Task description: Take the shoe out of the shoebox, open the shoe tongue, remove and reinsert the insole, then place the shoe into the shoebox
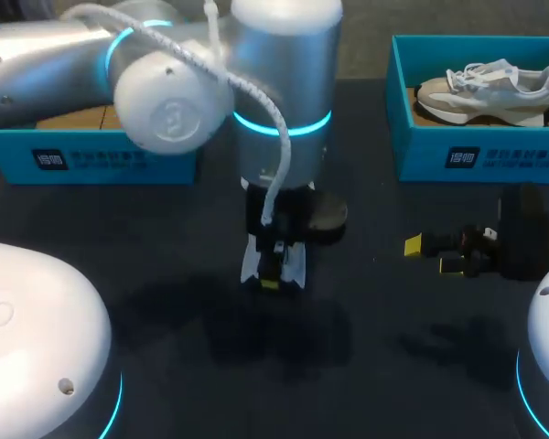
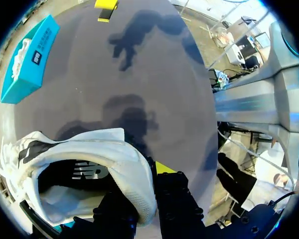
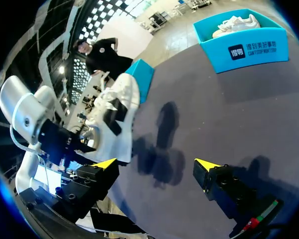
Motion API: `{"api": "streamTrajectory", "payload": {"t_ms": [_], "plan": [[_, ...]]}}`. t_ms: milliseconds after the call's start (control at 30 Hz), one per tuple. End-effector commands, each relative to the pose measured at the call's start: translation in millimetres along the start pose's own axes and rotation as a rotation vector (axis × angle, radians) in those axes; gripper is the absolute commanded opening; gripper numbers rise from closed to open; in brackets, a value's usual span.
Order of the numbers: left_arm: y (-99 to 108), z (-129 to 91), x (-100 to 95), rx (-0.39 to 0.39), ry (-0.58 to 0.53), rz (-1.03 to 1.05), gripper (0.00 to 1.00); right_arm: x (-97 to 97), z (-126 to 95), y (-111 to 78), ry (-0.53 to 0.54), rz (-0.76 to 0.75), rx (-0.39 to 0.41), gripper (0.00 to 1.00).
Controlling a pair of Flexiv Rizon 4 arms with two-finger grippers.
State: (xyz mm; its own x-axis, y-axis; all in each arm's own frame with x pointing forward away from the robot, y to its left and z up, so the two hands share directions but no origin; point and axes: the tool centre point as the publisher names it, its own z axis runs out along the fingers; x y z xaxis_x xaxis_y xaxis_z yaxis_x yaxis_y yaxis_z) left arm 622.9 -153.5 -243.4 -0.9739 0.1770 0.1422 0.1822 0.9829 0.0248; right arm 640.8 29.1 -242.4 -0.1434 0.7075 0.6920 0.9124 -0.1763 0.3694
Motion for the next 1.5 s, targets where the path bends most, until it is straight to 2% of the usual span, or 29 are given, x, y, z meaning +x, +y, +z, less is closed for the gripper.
{"api": "streamTrajectory", "payload": {"t_ms": [33, 133, 933, 1267, 1500], "plan": [[9, -38, 7.8, -0.008, -0.03, -0.004, 0.0, 0.9, -3, -2.0, 0.0, 0.0, -0.002, 1.0], [8, -46, 6.7, -0.031, -0.03, -0.002, 0.0, 0.9, -3, -2.0, 0.0, 0.0, -0.002, 1.0], [8, -46, 6.7, -0.031, -0.03, -0.002, 0.0, 0.9, -3, -2.0, 0.0, 0.0, -0.002, 1.0], [62, -67, 0.3, 0.02, -0.017, 0.019, 0.0, 0.9, -3, -2.0, 0.0, 0.0, -0.002, 1.0], [99, -77, -15.1, 0.035, 0.012, 0.022, 0.0, 0.9, -3, -2.0, 0.0, 0.0, -0.002, 1.0]]}}
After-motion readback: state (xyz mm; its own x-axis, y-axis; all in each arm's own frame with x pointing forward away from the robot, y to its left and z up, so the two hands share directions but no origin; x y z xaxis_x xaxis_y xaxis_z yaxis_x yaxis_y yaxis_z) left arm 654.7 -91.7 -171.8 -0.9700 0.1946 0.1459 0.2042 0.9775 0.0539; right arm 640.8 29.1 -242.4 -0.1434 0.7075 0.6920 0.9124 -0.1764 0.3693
